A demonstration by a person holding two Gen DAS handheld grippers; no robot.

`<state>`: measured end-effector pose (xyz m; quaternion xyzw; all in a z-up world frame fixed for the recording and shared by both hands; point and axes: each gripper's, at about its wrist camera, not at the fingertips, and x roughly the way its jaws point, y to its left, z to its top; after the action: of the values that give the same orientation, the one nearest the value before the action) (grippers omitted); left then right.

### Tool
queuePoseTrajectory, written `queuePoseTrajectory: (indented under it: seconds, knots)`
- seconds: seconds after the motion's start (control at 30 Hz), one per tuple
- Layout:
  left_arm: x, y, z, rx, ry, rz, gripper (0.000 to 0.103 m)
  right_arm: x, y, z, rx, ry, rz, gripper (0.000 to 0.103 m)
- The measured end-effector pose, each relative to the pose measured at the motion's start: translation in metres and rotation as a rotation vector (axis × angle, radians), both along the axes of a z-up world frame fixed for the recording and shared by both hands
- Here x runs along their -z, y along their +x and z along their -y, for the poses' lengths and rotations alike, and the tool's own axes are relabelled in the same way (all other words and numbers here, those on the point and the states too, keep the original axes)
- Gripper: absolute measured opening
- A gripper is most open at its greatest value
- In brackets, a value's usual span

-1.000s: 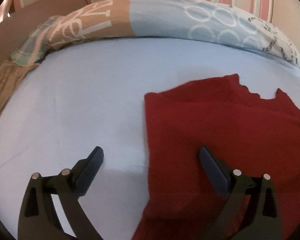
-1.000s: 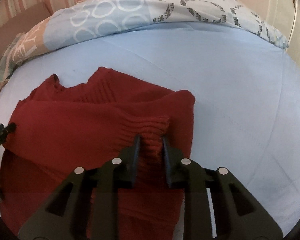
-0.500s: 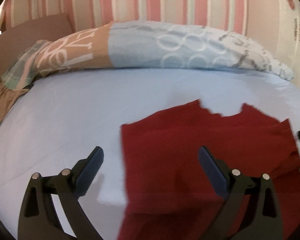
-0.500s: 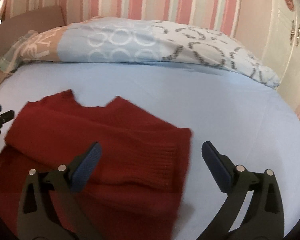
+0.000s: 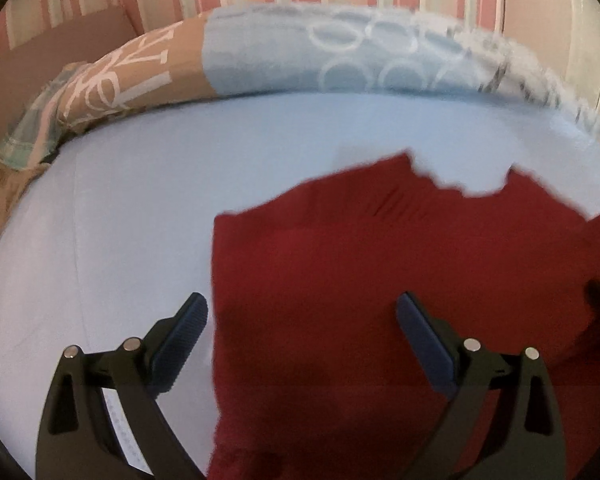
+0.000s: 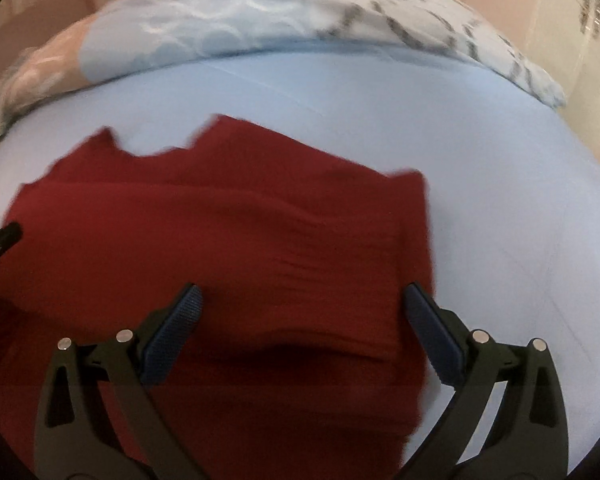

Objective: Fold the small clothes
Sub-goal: 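Move both grippers toward the sweater's hem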

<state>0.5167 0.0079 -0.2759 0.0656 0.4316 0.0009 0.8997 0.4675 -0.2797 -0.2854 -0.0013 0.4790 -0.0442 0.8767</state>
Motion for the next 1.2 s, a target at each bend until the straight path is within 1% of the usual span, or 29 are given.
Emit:
queuePoseTrajectory:
  seconds: [0.03, 0.1, 0.17, 0.23, 0.3, 0.37, 0.43, 0.47, 0.57, 0.6, 0.67, 0.77, 0.8, 0.87, 0.9, 0.97, 1.0, 1.03, 1.1, 1.2]
  knots:
    - [0.004, -0.001, -0.003, -0.007, 0.014, -0.003, 0.097, 0.002, -0.002, 0.005, 0.021, -0.013, 0.005, 0.1]
    - [0.005, -0.002, -0.013, -0.036, 0.003, -0.002, 0.097, 0.002, -0.007, 0.019, 0.067, -0.022, 0.018, 0.1]
    - [0.005, -0.004, -0.018, -0.04, 0.005, -0.006, 0.097, 0.003, -0.009, 0.024, 0.059, -0.021, 0.004, 0.1]
    - [0.001, -0.008, -0.019, -0.036, 0.033, 0.005, 0.097, -0.001, -0.011, 0.023, 0.05, -0.048, 0.009, 0.1]
    - [-0.007, -0.015, -0.023, -0.035, 0.034, 0.021, 0.097, -0.01, -0.017, 0.023, 0.056, -0.06, 0.026, 0.1]
    - [-0.02, -0.029, -0.029, -0.022, 0.004, 0.045, 0.097, -0.025, -0.027, 0.027, 0.04, -0.013, 0.064, 0.1]
    - [-0.033, -0.043, -0.033, -0.006, 0.001, 0.068, 0.097, -0.038, -0.039, 0.027, 0.018, 0.0, 0.091, 0.1]
    - [-0.039, -0.053, -0.036, 0.001, 0.0, 0.083, 0.097, -0.047, -0.053, 0.027, -0.002, 0.012, 0.113, 0.1]
    - [-0.062, -0.096, -0.049, 0.031, -0.017, 0.132, 0.097, -0.067, -0.087, 0.026, -0.053, 0.043, 0.15, 0.1]
    - [-0.068, -0.107, -0.052, 0.038, -0.024, 0.14, 0.097, -0.076, -0.106, 0.024, -0.076, 0.045, 0.169, 0.1]
    - [-0.079, -0.141, -0.065, 0.05, -0.047, 0.158, 0.097, -0.089, -0.137, 0.023, -0.105, 0.059, 0.183, 0.1]
    - [-0.087, -0.187, -0.075, 0.06, -0.049, 0.165, 0.097, -0.103, -0.193, 0.023, -0.138, 0.081, 0.2, 0.1]
    - [-0.088, -0.209, -0.079, 0.07, -0.053, 0.161, 0.097, -0.106, -0.215, 0.024, -0.141, 0.085, 0.202, 0.099]
    - [-0.087, -0.239, -0.082, 0.074, -0.045, 0.169, 0.097, -0.106, -0.252, 0.028, -0.147, 0.088, 0.2, 0.098]
    - [-0.085, -0.259, -0.083, 0.078, -0.04, 0.161, 0.097, -0.105, -0.266, 0.028, -0.141, 0.083, 0.195, 0.096]
    - [-0.079, -0.288, -0.085, 0.079, -0.042, 0.152, 0.097, -0.099, -0.291, 0.03, -0.128, 0.107, 0.174, 0.09]
    - [-0.074, -0.304, -0.084, 0.083, -0.048, 0.141, 0.097, -0.094, -0.304, 0.033, -0.115, 0.131, 0.161, 0.083]
    - [-0.07, -0.316, -0.083, 0.085, -0.05, 0.133, 0.097, -0.09, -0.314, 0.033, -0.1, 0.139, 0.153, 0.079]
    - [-0.062, -0.34, -0.083, 0.072, -0.054, 0.12, 0.097, -0.082, -0.335, 0.035, -0.068, 0.153, 0.135, 0.074]
    - [-0.055, -0.368, -0.086, 0.039, -0.099, 0.094, 0.097, -0.071, -0.357, 0.032, -0.04, 0.153, 0.113, 0.071]
